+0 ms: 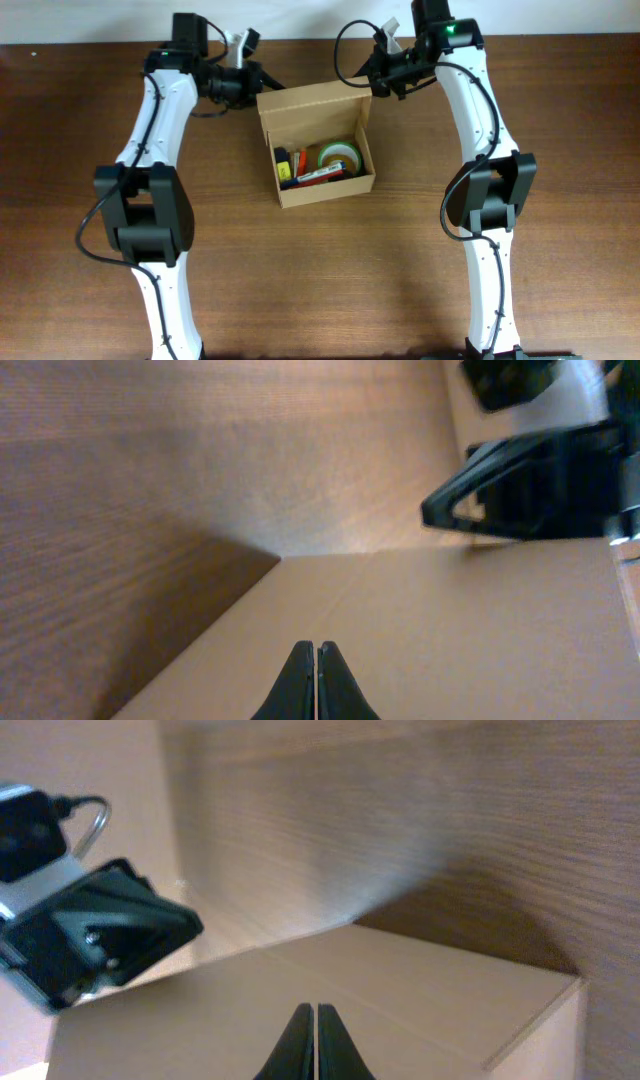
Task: Pack container
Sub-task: 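Fold the lid forward over the box with both grippers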
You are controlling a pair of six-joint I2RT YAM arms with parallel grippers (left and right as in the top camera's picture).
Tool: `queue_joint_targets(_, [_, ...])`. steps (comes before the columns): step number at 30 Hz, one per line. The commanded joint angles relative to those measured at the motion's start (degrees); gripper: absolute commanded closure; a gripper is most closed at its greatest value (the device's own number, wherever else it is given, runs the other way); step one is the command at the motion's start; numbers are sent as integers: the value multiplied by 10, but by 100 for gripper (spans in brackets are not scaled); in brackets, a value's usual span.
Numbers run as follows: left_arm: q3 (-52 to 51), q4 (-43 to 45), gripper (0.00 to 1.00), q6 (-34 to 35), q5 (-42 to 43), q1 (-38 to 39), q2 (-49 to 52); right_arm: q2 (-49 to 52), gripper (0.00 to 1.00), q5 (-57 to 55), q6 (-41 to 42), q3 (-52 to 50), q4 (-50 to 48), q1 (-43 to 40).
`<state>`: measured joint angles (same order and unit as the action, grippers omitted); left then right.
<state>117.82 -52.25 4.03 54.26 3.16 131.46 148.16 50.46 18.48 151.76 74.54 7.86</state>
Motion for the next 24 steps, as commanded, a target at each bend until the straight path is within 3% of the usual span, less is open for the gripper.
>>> queue_joint_targets(1, [5,-22,98,-37,-31,16,-33,0,96,-47,-43,50,28,11])
queue_joint_targets(12, [5,-85,99,-70,-160,61,-98,-1,96,-112,-91,139,152,16])
queue_joint_targets(24, [5,-141,98,-74,-215,78,-132,-24,96,-204,-138,141,228,26])
